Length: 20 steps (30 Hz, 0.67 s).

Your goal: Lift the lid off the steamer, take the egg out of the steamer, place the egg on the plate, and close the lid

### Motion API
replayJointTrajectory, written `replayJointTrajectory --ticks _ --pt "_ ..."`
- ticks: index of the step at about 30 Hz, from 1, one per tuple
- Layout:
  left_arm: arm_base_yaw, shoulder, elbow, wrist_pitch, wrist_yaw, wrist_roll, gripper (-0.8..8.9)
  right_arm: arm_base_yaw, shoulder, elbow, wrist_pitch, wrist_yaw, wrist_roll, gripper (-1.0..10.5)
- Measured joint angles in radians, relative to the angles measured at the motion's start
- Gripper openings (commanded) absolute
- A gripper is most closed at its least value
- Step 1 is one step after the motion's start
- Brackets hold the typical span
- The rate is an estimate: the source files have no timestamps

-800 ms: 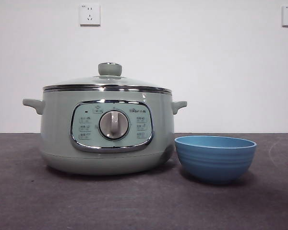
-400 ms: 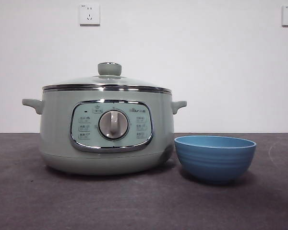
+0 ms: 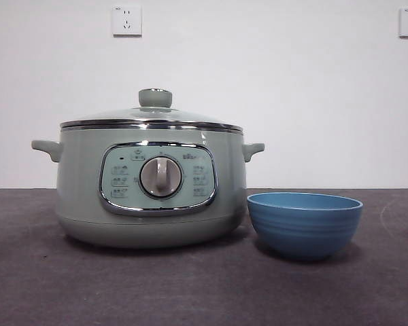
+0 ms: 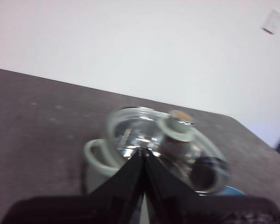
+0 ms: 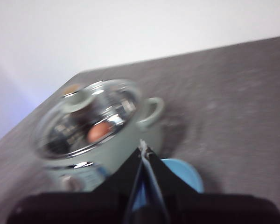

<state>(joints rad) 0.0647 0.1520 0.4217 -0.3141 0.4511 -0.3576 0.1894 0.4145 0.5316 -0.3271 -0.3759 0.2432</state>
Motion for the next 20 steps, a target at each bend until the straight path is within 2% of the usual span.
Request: replayJointTrajectory --ticks 3,7,13,20 --pt "0.0 0.068 0.093 -0.066 0.068 0.029 -0.06 0.007 0.109 0.134 -0.107 -0.11 -0.051 -0.1" --pt "0.0 0.169 0.206 -0.169 0.171 0.091 -0.06 0.026 0.242 0.31 -0.269 -0.212 -0.149 -0.1" --pt "0.0 0.296 0.352 -0.314 0.305 0.184 -0.06 0.058 0.366 0.49 -0.468 -0.305 -0.274 -0.1" --pt "0.0 0.36 0.45 -0.462 0.331 0.281 -0.06 0.074 0.39 0.528 -0.557 -0.328 -0.333 0.0"
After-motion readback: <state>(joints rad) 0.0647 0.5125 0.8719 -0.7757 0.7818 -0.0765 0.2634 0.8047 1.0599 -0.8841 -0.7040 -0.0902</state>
